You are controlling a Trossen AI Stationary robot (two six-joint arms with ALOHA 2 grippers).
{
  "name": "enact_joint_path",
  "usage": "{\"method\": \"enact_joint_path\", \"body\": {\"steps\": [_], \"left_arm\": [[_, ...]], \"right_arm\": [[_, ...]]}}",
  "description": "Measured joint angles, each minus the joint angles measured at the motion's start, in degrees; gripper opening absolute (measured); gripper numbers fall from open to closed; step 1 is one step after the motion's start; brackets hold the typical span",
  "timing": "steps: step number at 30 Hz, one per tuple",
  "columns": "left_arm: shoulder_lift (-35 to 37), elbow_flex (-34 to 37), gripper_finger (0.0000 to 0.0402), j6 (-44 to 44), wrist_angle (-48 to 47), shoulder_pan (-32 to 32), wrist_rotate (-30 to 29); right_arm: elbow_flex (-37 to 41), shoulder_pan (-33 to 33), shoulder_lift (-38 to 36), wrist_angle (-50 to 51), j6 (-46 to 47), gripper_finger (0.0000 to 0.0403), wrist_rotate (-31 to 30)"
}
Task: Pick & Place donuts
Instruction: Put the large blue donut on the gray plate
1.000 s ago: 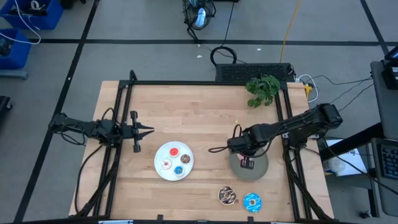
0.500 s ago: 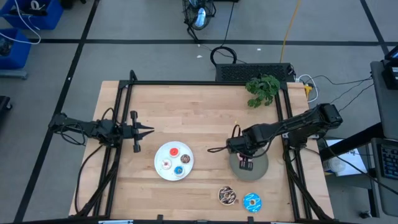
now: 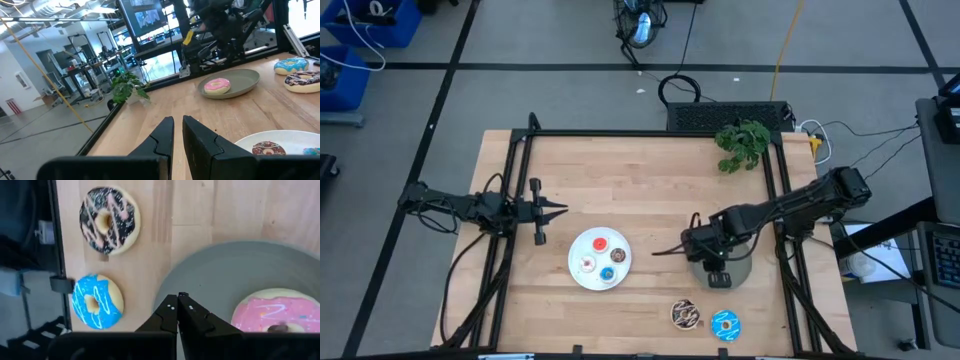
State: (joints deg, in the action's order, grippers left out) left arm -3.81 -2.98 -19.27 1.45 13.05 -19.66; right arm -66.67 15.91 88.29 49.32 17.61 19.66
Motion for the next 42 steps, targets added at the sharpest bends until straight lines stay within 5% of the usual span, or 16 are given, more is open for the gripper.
{"method": "enact_joint_path", "body": {"steps": [13,23,42], "left_arm": [[0.0,0.0,0.0047,0.0,0.0,0.0,0.0],[0.0,0.0,0.0047,0.0,0.0,0.0,0.0],[0.0,0.0,0.0047,0.0,0.0,0.0,0.0]], "right_arm": [[0.0,3.8,0.0,-1.0,-2.4,0.0,-4.1],[0.0,3.7,0.0,0.0,0.8,0.0,-16.5],[0.0,3.7,0.0,7.0,7.0,0.0,-17.0]]}}
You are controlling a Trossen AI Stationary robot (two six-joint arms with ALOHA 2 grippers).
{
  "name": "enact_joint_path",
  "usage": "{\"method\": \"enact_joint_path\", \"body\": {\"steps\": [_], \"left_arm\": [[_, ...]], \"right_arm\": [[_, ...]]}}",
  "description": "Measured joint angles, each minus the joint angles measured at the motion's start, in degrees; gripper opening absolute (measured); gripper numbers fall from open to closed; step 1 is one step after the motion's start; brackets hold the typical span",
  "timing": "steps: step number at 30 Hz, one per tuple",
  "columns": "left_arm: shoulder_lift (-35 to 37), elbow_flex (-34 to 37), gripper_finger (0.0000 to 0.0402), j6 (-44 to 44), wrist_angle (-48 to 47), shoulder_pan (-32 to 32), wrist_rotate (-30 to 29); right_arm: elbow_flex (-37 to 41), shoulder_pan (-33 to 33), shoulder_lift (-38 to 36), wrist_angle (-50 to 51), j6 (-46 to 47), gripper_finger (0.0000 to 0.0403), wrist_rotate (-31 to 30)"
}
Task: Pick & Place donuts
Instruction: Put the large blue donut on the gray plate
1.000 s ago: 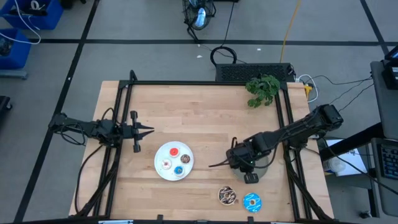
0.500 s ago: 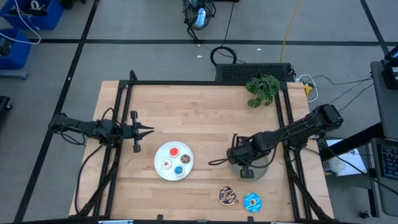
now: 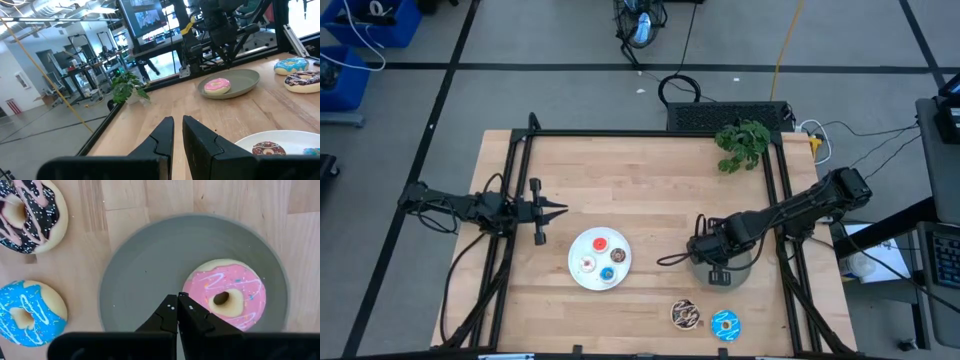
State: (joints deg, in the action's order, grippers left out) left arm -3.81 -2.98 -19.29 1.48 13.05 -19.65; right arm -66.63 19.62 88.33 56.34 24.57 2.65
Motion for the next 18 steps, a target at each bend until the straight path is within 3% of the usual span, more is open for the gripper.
{"method": "enact_joint_path", "body": {"steps": [16,18], "left_arm": [[0.0,0.0,0.0047,0.0,0.0,0.0,0.0],[0.0,0.0,0.0047,0.0,0.0,0.0,0.0]], "right_arm": [[0.0,0.0,0.0,-0.7,-0.1,0.0,0.5],[0.0,0.0,0.0,-2.2,1.5,0.0,2.7]]}}
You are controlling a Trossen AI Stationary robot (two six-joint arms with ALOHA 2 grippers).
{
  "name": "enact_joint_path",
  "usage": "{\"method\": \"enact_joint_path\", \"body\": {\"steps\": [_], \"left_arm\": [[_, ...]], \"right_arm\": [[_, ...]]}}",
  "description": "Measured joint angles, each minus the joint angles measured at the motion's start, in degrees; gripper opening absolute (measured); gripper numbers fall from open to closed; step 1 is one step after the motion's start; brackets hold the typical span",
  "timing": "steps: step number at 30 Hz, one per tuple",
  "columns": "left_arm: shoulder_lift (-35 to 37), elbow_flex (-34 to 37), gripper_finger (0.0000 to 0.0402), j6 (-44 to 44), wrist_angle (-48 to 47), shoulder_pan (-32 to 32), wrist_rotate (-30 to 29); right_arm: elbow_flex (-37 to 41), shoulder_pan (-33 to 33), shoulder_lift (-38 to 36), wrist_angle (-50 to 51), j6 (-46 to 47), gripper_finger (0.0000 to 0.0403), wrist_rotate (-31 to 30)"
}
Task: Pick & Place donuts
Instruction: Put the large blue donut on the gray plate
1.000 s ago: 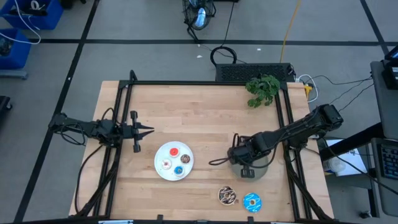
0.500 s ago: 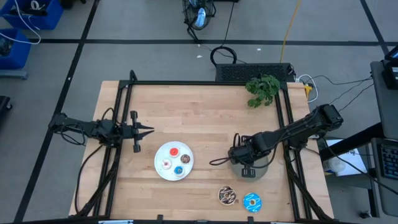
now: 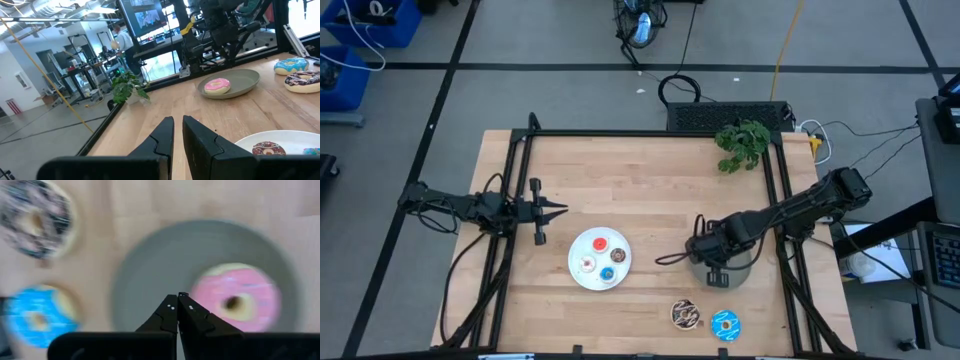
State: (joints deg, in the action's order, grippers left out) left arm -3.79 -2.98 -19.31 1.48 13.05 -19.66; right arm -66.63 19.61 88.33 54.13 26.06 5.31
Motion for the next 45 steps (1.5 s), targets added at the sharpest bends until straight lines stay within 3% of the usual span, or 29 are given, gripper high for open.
{"method": "enact_joint_path", "body": {"steps": [8,12,18,36,45], "left_arm": [[0.0,0.0,0.0047,0.0,0.0,0.0,0.0],[0.0,0.0,0.0047,0.0,0.0,0.0,0.0],[0.0,0.0,0.0047,0.0,0.0,0.0,0.0],[0.0,0.0,0.0047,0.0,0.0,0.0,0.0],[0.0,0.0,0.0047,0.0,0.0,0.0,0.0]], "right_arm": [[0.0,-0.4,0.0,-17.5,5.7,0.0,21.4],[0.0,-0.4,0.0,-24.0,8.6,0.0,26.4],[0.0,-0.4,0.0,-24.4,12.3,0.0,26.5],[-0.1,1.9,0.0,-22.9,11.5,0.0,25.4],[-11.4,13.5,0.0,-3.7,16.4,0.0,6.9]]}}
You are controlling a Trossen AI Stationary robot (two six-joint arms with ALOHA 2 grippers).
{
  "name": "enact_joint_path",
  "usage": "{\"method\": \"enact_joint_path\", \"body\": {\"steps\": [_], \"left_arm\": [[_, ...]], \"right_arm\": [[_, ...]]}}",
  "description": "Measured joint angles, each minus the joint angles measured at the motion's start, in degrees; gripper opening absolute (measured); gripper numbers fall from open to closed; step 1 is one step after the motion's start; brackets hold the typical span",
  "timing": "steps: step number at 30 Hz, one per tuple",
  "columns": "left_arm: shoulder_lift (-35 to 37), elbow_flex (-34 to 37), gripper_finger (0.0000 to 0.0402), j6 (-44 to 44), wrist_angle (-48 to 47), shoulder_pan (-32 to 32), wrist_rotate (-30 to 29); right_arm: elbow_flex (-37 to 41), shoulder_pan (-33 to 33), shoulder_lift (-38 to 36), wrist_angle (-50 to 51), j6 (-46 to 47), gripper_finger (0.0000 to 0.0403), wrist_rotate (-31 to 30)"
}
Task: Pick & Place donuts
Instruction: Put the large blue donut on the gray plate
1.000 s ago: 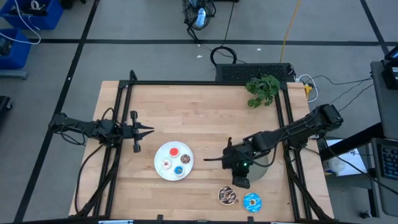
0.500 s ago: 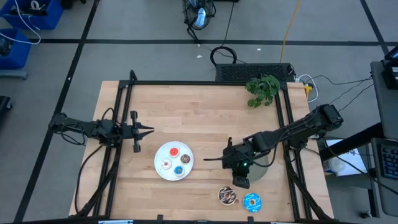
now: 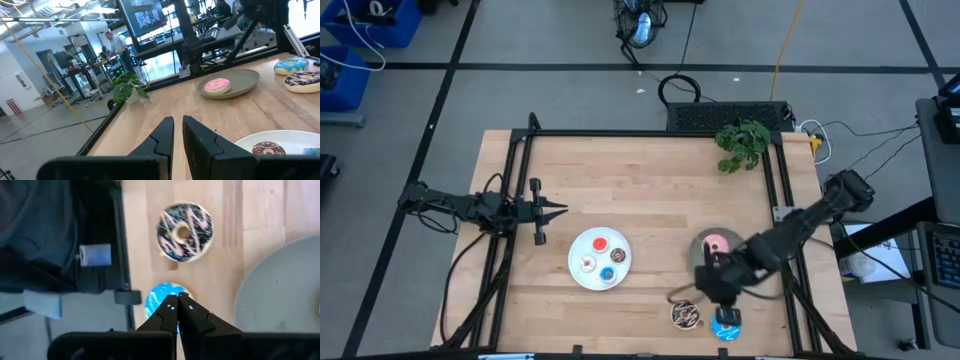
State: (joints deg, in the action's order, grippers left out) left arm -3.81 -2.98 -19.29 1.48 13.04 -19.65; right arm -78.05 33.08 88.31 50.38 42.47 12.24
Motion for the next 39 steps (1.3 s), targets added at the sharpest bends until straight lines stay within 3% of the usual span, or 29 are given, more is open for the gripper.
{"method": "enact_joint_path", "body": {"steps": [5,12,17,21,24,31,39], "left_arm": [[0.0,0.0,0.0047,0.3,0.0,0.0,0.0],[0.0,0.0,0.0047,0.6,0.0,0.0,0.0],[0.0,0.0,0.0047,0.6,0.0,0.0,0.0],[0.0,0.0,0.0047,0.6,0.0,0.0,0.0],[0.0,0.0,0.0047,0.4,0.0,0.0,0.0],[0.0,0.0,0.0047,-1.4,0.0,0.0,0.0],[0.0,0.0,0.0047,-2.9,0.2,0.0,0.0]], "right_arm": [[-2.6,8.0,-0.1,2.5,4.7,0.0,-10.1],[-2.6,17.1,2.8,4.7,17.7,0.0,-13.5],[-7.2,17.7,9.8,13.3,17.6,0.0,-10.5],[-17.3,17.7,17.1,26.2,12.3,0.0,-10.7],[-24.1,17.7,21.5,30.3,9.2,0.0,-10.6],[-26.7,17.7,23.3,22.9,7.3,0.0,-15.4],[-22.6,18.1,23.3,21.0,22.1,0.0001,-19.9]]}}
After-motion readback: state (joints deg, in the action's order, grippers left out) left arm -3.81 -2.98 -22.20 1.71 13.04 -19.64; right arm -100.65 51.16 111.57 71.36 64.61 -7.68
